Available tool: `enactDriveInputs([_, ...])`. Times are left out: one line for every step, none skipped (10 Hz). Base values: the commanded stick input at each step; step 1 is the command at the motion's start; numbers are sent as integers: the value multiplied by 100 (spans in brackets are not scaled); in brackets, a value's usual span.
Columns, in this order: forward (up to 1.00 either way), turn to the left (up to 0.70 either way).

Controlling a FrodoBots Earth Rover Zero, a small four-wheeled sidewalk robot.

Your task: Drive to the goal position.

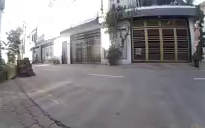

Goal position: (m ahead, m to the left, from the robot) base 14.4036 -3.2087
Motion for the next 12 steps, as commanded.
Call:
enactDriveInputs([70, 0])
enactDriveInputs([70, 0])
enactDriveInputs([70, 0])
enactDriveInputs([70, 0])
enactDriveInputs([70, 0])
enactDriveInputs([70, 0])
enactDriveInputs([70, 0])
enactDriveInputs([70, 0])
enactDriveInputs([70, 0])
enactDriveInputs([70, 0])
enactDriveInputs([70, 0])
enactDriveInputs([70, 0])
